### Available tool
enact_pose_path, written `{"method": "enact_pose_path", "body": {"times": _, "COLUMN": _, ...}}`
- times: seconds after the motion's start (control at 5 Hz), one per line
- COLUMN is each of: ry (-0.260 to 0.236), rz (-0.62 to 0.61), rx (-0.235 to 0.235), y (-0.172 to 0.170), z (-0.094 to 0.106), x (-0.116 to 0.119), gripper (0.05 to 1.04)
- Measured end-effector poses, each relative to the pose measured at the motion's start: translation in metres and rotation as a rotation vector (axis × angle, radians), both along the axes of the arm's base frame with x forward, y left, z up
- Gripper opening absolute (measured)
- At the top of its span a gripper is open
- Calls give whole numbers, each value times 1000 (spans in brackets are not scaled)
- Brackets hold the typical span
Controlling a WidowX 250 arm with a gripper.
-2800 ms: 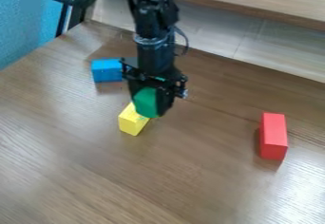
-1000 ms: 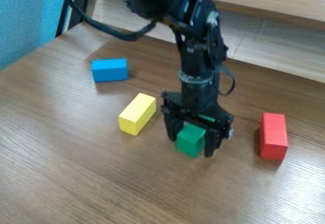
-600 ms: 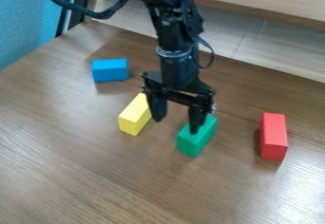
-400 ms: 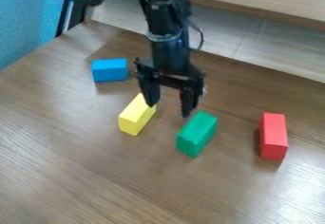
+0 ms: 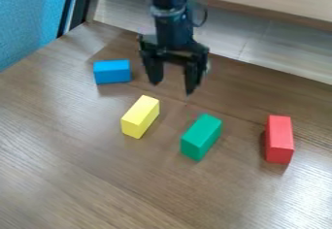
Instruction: Remove the green cylinder of the top of the yellow cylinder to put it next to it
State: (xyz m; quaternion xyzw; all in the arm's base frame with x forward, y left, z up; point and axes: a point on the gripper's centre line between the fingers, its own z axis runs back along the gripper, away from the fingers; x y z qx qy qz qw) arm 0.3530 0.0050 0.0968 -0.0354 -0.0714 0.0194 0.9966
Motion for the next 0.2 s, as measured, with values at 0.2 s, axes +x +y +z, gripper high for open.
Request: {"method": "enact_pose_path", "body": {"times": 0.2, "ry": 3, "rz": -9, "rx": 22, "y": 4, "z": 0, "x": 10, "gripper": 1001}}
